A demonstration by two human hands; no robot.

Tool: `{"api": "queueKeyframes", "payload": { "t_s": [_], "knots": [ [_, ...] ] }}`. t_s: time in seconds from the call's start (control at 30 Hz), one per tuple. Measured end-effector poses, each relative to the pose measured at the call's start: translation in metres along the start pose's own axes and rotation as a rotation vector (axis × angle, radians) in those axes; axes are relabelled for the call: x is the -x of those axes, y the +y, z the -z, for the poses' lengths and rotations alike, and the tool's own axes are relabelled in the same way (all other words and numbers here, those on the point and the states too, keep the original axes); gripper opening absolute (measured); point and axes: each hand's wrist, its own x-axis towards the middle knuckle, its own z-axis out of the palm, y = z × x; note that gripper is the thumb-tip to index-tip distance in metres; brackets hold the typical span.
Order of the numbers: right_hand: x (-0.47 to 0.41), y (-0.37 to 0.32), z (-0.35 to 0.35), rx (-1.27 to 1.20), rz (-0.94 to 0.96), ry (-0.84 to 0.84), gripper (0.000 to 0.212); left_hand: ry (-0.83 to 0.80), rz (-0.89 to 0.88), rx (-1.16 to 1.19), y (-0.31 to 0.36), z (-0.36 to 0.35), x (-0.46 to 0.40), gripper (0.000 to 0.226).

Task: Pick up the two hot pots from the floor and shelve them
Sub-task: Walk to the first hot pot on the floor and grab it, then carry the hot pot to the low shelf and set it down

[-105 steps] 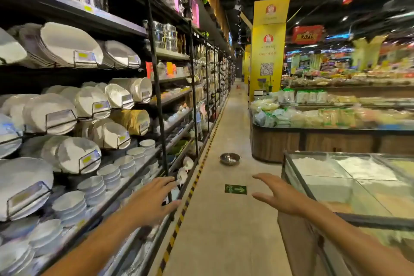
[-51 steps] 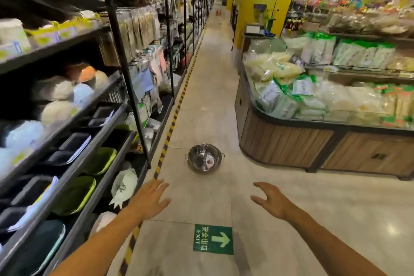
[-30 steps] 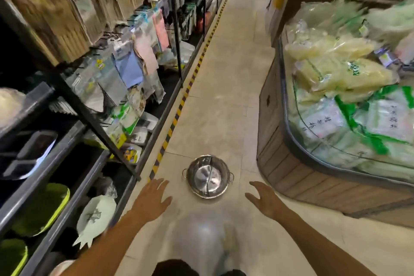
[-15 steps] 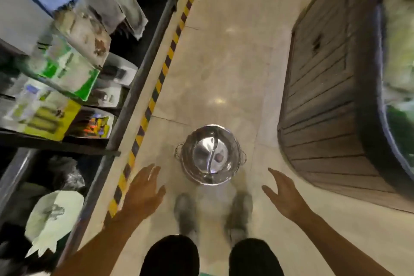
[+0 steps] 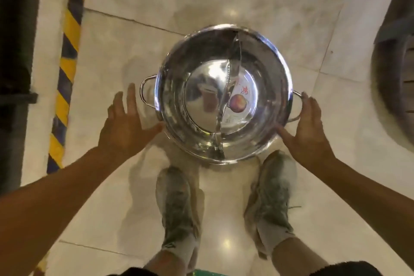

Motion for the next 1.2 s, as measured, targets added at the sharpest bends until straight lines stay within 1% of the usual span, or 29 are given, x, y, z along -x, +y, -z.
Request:
{"api": "queueKeyframes", "payload": {
  "t_s": [0.13, 0.23, 0.3, 0.4, 0.47, 0.6, 0.83, 0.9, 0.93, 1.0, 1.07, 1.13, 1.2],
  "knots": [
    [-0.028, 0.024, -0.033, -0.032, 0.016, 0.064, 0.102, 0.052, -0.049, 0.093, -0.001, -0.041, -0.041, 0.127],
    [-0.032, 0.030, -0.038, -0.069, 0.024, 0.133, 0.103, 0.047, -0.076, 0.316, 0.002, -0.052, -0.047, 0.128],
    [-0.026, 0.026, -0.033, -0.068, 0.033, 0.145, 0.102, 0.045, -0.074, 0.431, 0.006, -0.044, -0.040, 0.131],
    [-0.001, 0.006, -0.008, -0.099, -0.018, 0.119, 0.101, 0.063, -0.055, 0.472, 0.010, -0.010, -0.011, 0.134],
    [0.022, -0.014, 0.021, -0.134, -0.012, 0.114, 0.101, 0.078, -0.043, 0.474, 0.010, 0.024, 0.017, 0.133],
    [0.071, -0.071, 0.105, -0.218, 0.027, 0.101, 0.106, 0.121, -0.041, 0.484, 0.007, 0.112, 0.079, 0.126],
    [0.187, -0.194, 0.257, -0.336, 0.125, 0.073, 0.115, 0.197, -0.085, 0.705, 0.019, 0.323, 0.202, 0.119],
    [0.224, -0.229, 0.300, -0.382, 0.174, 0.108, 0.116, 0.217, -0.135, 0.798, 0.020, 0.379, 0.246, 0.115],
    [0.242, -0.246, 0.323, -0.406, 0.206, 0.136, 0.114, 0.250, -0.154, 0.805, 0.023, 0.407, 0.267, 0.113],
    [0.276, -0.278, 0.365, -0.416, 0.282, 0.171, 0.107, 0.329, -0.120, 0.812, 0.026, 0.454, 0.311, 0.115],
    [0.307, -0.306, 0.402, -0.393, 0.333, 0.205, 0.105, 0.360, -0.112, 0.877, 0.029, 0.489, 0.352, 0.117],
    [0.338, -0.328, 0.432, -0.368, 0.395, 0.241, 0.104, 0.399, -0.162, 0.937, 0.031, 0.517, 0.385, 0.114],
    [0.366, -0.339, 0.454, -0.358, 0.438, 0.269, 0.103, 0.422, -0.203, 0.928, 0.035, 0.542, 0.411, 0.116]
  ]
}}
